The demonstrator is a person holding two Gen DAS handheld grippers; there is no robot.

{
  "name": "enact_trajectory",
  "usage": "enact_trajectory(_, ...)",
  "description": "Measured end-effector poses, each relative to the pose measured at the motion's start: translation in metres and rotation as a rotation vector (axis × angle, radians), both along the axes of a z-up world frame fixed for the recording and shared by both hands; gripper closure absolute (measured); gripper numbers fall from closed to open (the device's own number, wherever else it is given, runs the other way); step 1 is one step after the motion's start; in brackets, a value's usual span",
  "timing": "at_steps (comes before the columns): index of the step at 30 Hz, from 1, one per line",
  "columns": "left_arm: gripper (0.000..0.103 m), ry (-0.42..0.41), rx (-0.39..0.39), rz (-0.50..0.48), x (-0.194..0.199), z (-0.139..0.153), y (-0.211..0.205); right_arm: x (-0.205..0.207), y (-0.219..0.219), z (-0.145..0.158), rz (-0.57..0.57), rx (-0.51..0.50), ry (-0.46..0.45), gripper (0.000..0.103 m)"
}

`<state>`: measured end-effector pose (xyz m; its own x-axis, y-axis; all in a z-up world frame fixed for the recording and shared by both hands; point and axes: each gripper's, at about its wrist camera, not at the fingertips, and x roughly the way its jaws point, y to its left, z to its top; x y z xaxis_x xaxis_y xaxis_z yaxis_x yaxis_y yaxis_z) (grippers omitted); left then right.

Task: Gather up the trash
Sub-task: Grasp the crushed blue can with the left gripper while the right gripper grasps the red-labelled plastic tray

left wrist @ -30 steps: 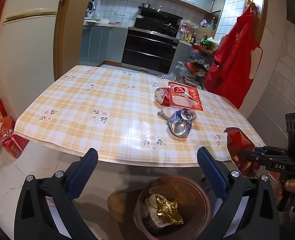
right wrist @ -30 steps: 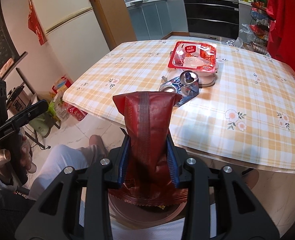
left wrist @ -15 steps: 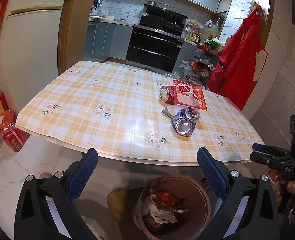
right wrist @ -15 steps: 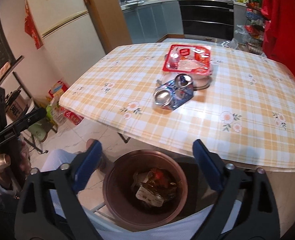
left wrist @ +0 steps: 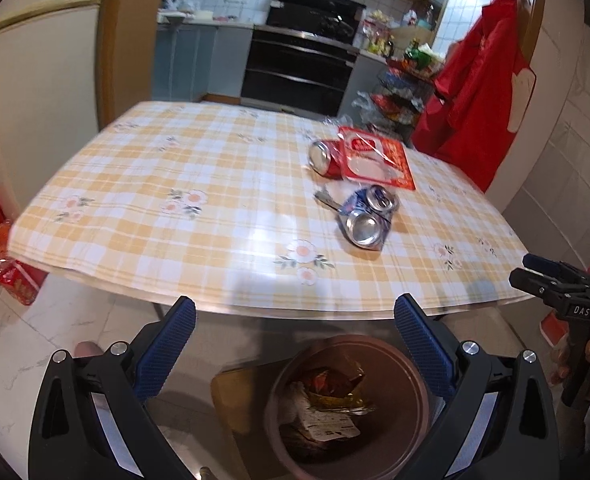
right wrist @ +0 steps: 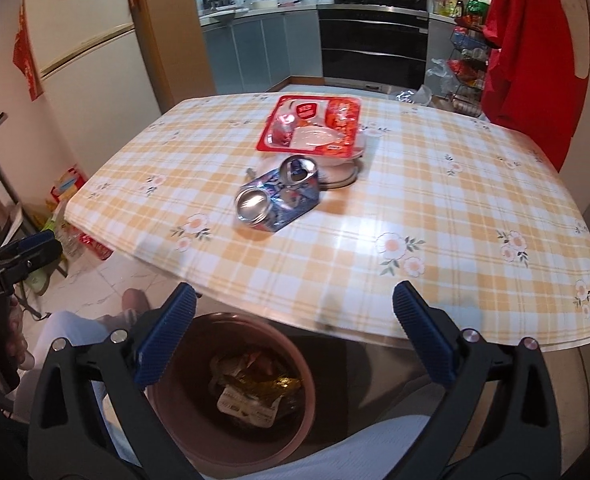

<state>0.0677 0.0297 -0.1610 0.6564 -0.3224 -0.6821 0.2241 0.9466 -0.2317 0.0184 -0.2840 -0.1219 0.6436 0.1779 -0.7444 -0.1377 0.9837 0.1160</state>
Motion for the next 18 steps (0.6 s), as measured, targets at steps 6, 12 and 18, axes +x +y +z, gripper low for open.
enact_trajectory(6,0.006,0.047,-0.011,-0.062,0.044,-0.016,-0.043,0.017,-0.016,-0.009,-0.046,0.001,-0.014,0.006)
enact_trajectory(12,0.014,0.134,-0.053,-0.099,0.09,-0.041,-0.085,0.035,-0.038,-0.013,-0.097,-0.02,-0.027,0.006)
enact_trajectory(18,0.016,0.204,-0.069,-0.079,0.136,-0.069,-0.118,0.051,-0.064,-0.015,-0.096,0.045,-0.022,0.006)
